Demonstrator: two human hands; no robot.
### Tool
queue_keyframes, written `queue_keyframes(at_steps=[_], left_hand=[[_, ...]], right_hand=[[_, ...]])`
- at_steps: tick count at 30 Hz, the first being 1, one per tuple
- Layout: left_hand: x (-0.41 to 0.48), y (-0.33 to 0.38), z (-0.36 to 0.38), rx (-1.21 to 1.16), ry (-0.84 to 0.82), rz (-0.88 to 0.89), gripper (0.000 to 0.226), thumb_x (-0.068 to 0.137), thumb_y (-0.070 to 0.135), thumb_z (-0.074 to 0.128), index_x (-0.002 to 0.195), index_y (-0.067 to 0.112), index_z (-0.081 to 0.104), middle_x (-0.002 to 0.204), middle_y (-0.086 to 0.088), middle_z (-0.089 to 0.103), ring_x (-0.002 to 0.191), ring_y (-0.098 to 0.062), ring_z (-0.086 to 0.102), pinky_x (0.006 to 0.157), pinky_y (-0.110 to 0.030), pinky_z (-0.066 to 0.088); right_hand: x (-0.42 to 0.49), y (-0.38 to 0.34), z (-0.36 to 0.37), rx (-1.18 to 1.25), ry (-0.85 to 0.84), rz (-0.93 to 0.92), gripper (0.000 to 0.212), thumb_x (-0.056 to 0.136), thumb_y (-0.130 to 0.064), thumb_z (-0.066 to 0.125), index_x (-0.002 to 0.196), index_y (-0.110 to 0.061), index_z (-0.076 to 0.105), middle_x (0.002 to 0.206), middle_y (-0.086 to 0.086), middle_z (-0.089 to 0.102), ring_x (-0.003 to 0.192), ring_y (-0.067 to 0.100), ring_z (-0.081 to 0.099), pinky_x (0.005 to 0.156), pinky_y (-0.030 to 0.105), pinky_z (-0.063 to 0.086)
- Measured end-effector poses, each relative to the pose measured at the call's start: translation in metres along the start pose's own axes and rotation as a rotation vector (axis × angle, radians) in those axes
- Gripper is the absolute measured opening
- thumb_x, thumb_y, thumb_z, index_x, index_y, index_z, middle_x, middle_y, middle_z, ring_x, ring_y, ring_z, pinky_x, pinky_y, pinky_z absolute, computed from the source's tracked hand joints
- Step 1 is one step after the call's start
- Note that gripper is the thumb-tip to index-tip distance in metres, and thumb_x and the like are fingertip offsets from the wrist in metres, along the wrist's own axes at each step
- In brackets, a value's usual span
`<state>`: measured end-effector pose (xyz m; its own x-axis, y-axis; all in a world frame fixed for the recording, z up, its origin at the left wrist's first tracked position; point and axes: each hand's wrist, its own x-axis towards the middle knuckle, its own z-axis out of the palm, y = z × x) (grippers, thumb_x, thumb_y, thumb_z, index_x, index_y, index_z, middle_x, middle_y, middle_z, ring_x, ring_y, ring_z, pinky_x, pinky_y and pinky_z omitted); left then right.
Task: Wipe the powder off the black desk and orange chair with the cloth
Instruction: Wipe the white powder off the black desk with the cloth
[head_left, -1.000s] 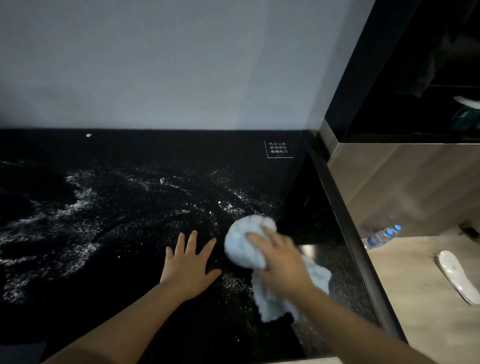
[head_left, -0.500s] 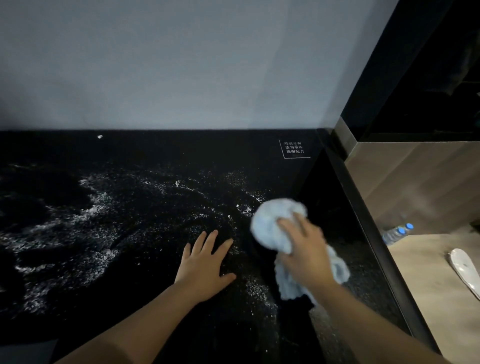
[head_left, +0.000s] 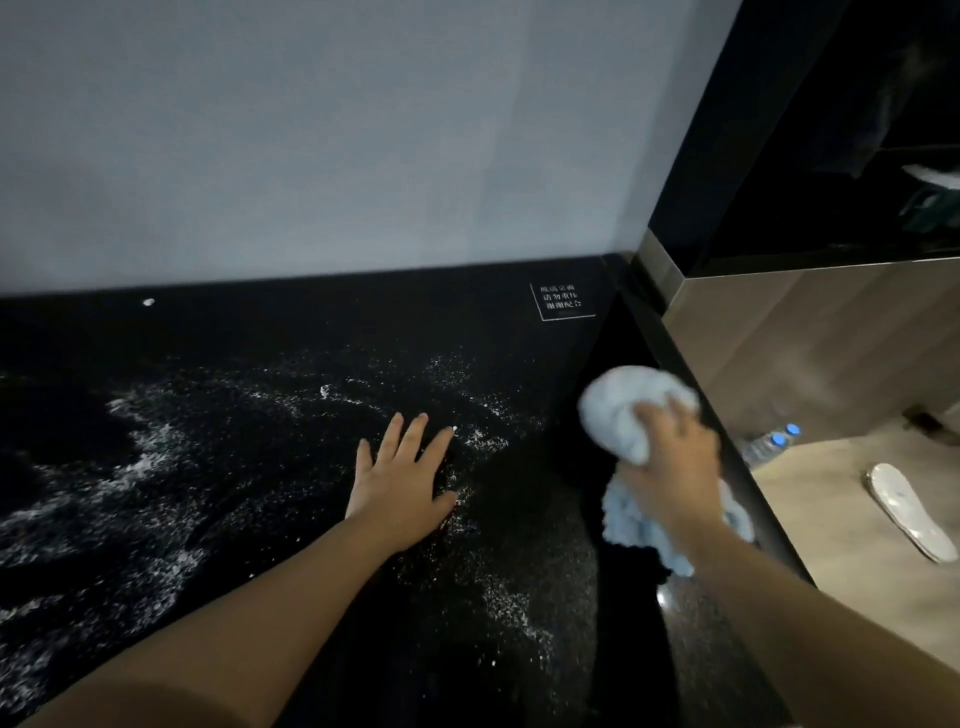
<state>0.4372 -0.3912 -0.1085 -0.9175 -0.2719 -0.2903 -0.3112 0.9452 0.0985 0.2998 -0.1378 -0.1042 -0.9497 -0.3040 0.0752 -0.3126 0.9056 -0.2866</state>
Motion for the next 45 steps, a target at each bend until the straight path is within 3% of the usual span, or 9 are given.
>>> queue_keyframes(at_steps=[3,9,15,20,25,31,36,43,45], left_hand=[[0.012,0.007,-0.004,-0.007,-0.021,0.000,0.076,0.091,0.056,0.040,0.148,0.034,-0.005,0.158,0.002,-0.013,0.144,-0.025,-0.018,0.114,-0.054,0.000],[0.046,0.043,-0.013,-0.058,0.040,0.001,0.069,0.094,0.052,0.035,0.148,0.034,-0.003,0.158,0.004,-0.011,0.144,-0.019,-0.017,0.115,-0.051,-0.001],[0.083,0.061,-0.022,-0.049,0.042,-0.047,0.072,0.094,0.054,0.035,0.149,0.032,-0.005,0.158,0.004,-0.010,0.144,-0.020,-0.015,0.115,-0.050,0.001],[0.113,0.078,-0.027,-0.053,0.009,-0.093,0.075,0.092,0.058,0.036,0.149,0.031,-0.005,0.158,0.002,-0.009,0.144,-0.021,-0.014,0.115,-0.050,0.002],[0.134,0.080,-0.032,-0.025,0.000,-0.130,0.079,0.090,0.062,0.036,0.149,0.030,-0.006,0.158,0.002,-0.010,0.144,-0.022,-0.014,0.115,-0.051,0.002],[0.157,0.067,-0.043,-0.020,-0.019,-0.166,0.081,0.088,0.064,0.035,0.149,0.030,-0.006,0.158,0.001,-0.010,0.145,-0.022,-0.013,0.115,-0.050,0.001],[0.173,0.051,-0.052,-0.011,-0.088,-0.226,0.079,0.088,0.069,0.028,0.149,0.034,-0.008,0.158,0.000,-0.012,0.144,-0.030,-0.013,0.116,-0.050,0.005],[0.176,0.046,-0.045,-0.057,-0.169,-0.205,0.070,0.088,0.069,0.026,0.147,0.043,-0.004,0.158,0.004,-0.009,0.144,-0.032,-0.007,0.115,-0.050,0.011],[0.178,0.042,-0.047,-0.080,-0.179,-0.195,0.065,0.091,0.065,0.025,0.147,0.044,-0.002,0.158,0.006,-0.007,0.144,-0.031,-0.005,0.116,-0.049,0.013]], right_hand=[[0.012,0.019,-0.009,-0.051,-0.042,0.291,0.063,0.076,-0.023,0.064,0.134,-0.024,0.042,0.147,0.015,0.023,0.123,0.043,0.034,0.098,0.050,0.034],[0.016,-0.045,0.006,0.465,-0.131,-0.305,0.052,0.062,-0.008,0.067,0.112,-0.021,0.061,0.113,0.000,0.061,0.104,0.029,0.057,0.091,0.037,0.044],[0.100,0.048,-0.022,0.028,-0.053,0.305,0.050,0.078,-0.020,0.061,0.124,-0.019,0.044,0.137,0.010,0.040,0.113,0.040,0.042,0.089,0.045,0.037],[0.101,0.033,-0.009,0.343,-0.291,-0.333,0.050,0.064,-0.019,0.064,0.114,-0.028,0.058,0.112,-0.004,0.061,0.103,0.031,0.055,0.086,0.037,0.043],[0.171,0.052,-0.013,0.074,-0.069,0.096,0.049,0.077,-0.019,0.060,0.124,-0.020,0.046,0.135,0.006,0.044,0.111,0.037,0.043,0.089,0.043,0.038],[0.149,0.013,0.007,0.280,-0.228,-0.573,0.049,0.065,-0.019,0.061,0.114,-0.026,0.061,0.126,-0.002,0.055,0.103,0.032,0.051,0.085,0.046,0.042],[0.243,0.018,0.005,0.067,-0.094,0.016,0.058,0.078,-0.021,0.061,0.132,-0.028,0.042,0.147,0.004,0.030,0.117,0.038,0.037,0.094,0.047,0.035],[0.221,-0.011,0.027,0.311,-0.271,-0.626,0.046,0.072,-0.017,0.061,0.118,-0.024,0.058,0.123,0.004,0.056,0.106,0.033,0.051,0.090,0.048,0.043],[0.260,-0.003,0.026,0.271,-0.116,-0.388,0.052,0.076,-0.017,0.062,0.127,-0.023,0.053,0.129,0.008,0.053,0.113,0.036,0.048,0.094,0.048,0.041]])
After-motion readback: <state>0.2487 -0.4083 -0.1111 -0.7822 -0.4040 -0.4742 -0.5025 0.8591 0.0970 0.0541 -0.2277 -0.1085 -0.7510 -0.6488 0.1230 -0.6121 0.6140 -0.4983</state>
